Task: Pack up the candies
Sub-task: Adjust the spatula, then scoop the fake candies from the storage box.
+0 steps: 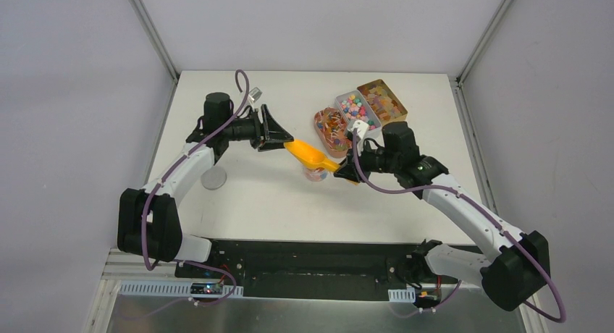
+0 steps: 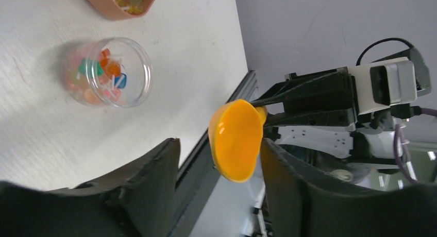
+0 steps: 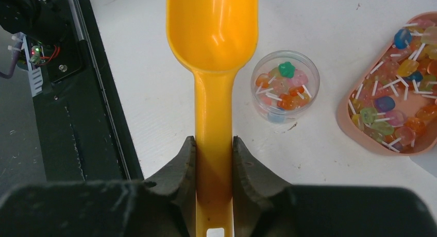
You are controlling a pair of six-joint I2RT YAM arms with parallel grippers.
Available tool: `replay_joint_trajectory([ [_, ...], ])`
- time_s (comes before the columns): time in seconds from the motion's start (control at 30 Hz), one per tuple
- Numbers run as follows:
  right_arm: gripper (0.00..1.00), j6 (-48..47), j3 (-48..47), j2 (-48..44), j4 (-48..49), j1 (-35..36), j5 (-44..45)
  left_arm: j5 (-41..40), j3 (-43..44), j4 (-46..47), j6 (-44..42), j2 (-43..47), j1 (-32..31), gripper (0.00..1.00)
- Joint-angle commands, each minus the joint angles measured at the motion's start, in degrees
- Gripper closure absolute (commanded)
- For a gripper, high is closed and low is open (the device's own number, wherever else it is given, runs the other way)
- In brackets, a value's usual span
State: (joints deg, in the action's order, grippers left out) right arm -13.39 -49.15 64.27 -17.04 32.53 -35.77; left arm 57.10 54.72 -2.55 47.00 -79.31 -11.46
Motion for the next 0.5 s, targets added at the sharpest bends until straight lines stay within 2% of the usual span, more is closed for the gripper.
replay_joint_trajectory([
  [0.0,1.0,-0.9,-7.1,-0.6,-5.2,-0.2,1.7,-0.4,3.8,-4.4,-4.8,0.9,2.0,0.31],
  [0.2,1.0,-4.2,-18.3,4.0,-23.2,-0.4,11.3,-5.3,9.1,-19.6,-16.8,3.3,4.8,0.1],
  [0.3,1.0,-5.5,-26.6,8.1,-32.9,-0.8,17.1,-11.6,9.4,-25.9,-22.4,6.0,5.0,0.08],
  [0.4,1.0,-6.4,-35.3,13.4,-41.5,-1.3,25.3,-16.3,7.7,-28.8,-25.8,9.2,5.0,0.01],
  [0.47,1.0,-7.4,-41.6,17.3,-47.3,-2.1,28.5,-18.2,6.4,-29.8,-27.5,11.1,5.0,0.01],
])
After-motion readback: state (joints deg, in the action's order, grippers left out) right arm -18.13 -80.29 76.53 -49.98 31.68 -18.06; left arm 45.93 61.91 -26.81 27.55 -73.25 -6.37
